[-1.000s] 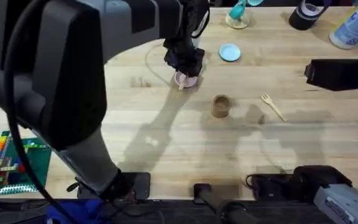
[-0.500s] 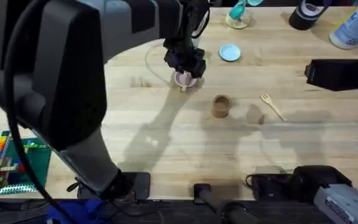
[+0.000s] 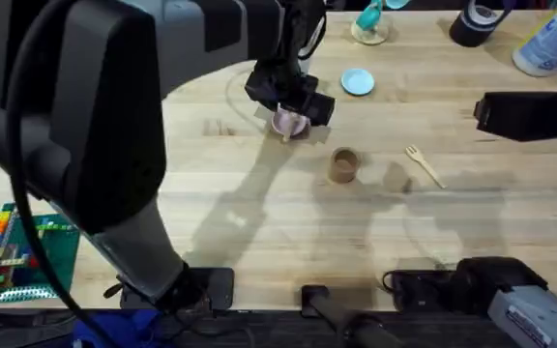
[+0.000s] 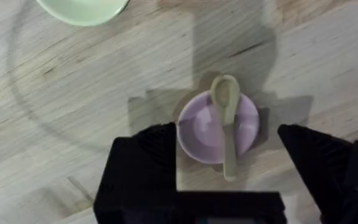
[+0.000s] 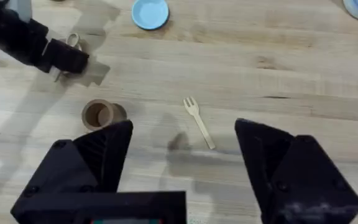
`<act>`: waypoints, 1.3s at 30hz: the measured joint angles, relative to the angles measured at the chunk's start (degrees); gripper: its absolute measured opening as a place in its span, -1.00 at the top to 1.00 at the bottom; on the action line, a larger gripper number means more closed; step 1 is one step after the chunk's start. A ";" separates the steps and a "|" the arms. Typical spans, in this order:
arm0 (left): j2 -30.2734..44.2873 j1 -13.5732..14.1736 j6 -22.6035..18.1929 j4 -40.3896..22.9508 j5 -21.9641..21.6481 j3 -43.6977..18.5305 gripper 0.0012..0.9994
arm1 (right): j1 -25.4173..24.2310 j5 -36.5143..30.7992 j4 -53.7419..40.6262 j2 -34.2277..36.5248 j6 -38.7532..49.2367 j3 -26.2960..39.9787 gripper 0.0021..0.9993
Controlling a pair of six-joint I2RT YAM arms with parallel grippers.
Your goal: Pick up a utensil and set it on the pink plate, then put the other utensil in the container.
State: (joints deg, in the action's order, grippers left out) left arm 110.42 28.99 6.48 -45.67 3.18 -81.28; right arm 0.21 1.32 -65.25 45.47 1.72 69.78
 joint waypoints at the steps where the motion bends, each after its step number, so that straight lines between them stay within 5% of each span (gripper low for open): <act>1: -0.09 0.00 0.00 -0.02 0.02 0.00 -0.99 | 0.00 0.00 0.00 0.00 0.01 0.00 -1.00; 10: -7.59 0.00 0.00 -1.68 0.02 0.00 -0.99 | 0.00 0.00 0.00 0.00 0.02 0.00 -1.00; 17: -14.57 0.00 -2.48 -13.55 0.02 -0.04 -0.99 | 0.00 0.00 0.00 0.00 0.02 0.00 -1.00; 39: -33.99 0.00 -3.78 -26.18 -2.27 -0.04 -0.99 | 0.00 0.00 0.00 0.00 0.01 0.00 -1.00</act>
State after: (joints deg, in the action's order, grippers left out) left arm 76.43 28.99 2.70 -71.85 0.91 -81.32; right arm 0.21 1.32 -65.25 45.47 1.73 69.78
